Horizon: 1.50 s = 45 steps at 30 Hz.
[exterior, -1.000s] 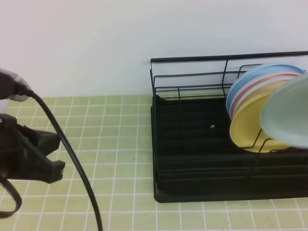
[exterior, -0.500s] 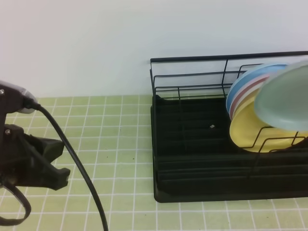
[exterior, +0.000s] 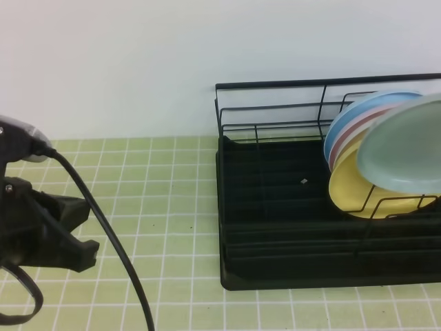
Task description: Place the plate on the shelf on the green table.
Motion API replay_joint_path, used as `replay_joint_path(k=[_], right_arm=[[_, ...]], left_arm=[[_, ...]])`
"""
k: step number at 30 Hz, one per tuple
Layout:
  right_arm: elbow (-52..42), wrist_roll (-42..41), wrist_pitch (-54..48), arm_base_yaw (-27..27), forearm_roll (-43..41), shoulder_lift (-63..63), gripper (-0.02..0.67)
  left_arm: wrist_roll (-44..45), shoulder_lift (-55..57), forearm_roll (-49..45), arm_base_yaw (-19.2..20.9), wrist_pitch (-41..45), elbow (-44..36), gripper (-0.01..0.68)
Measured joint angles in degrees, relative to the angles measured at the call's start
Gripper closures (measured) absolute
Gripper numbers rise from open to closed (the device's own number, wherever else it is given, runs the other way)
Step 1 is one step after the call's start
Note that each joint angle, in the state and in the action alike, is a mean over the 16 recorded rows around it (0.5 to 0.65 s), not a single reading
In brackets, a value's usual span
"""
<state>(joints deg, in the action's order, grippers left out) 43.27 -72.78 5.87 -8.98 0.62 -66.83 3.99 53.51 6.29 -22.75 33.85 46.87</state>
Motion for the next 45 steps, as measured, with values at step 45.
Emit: replay_joint_path(k=[45], right_arm=[[0.1, -2.0, -2.3, -2.9, -0.2, -7.7, 0.478]], left_arm=[[-0.3, 0.0, -0.1, 0.0, -0.2, 0.0, 0.674]])
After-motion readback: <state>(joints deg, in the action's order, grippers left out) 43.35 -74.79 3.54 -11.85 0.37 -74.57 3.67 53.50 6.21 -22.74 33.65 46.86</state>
